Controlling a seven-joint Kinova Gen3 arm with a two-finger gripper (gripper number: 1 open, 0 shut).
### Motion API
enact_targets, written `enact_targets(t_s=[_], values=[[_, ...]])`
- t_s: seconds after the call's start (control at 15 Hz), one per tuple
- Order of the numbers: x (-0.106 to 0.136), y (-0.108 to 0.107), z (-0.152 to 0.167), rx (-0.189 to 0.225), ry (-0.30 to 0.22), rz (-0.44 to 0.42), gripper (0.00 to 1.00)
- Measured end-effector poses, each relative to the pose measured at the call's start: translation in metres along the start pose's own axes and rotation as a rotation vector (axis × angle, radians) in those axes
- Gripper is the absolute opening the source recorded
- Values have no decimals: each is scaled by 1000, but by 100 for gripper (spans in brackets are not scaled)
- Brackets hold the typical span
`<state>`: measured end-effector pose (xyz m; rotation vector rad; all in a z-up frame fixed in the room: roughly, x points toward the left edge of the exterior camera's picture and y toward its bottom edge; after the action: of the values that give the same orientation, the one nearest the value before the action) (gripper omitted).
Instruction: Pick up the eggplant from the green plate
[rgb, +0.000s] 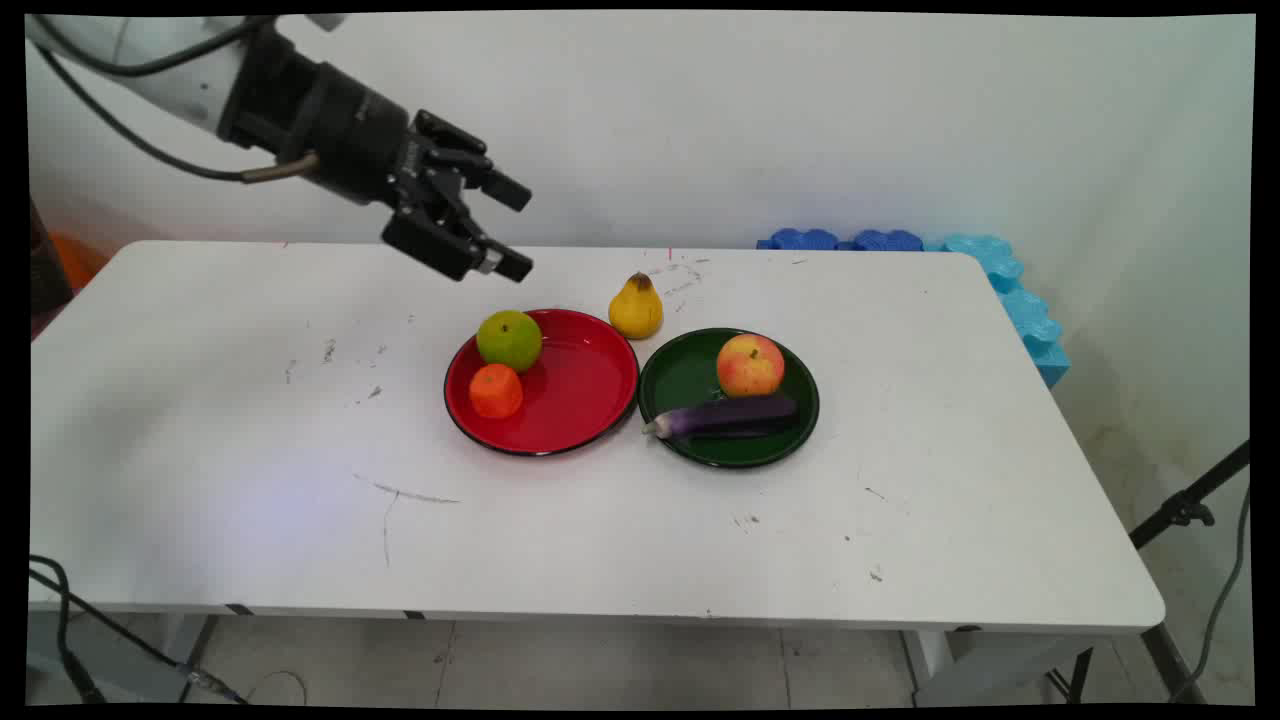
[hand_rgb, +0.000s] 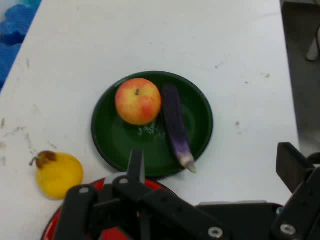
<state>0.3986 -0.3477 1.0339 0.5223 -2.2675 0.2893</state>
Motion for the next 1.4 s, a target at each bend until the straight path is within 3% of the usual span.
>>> enact_targets(t_s=[0.27, 0.67, 1.0, 1.4], values=[[17, -3, 26, 36, -34, -14, 100], [42, -2, 84, 75, -131, -54, 100], [46, -6, 146, 102, -208, -84, 100], [45, -9, 191, 110, -264, -113, 100]])
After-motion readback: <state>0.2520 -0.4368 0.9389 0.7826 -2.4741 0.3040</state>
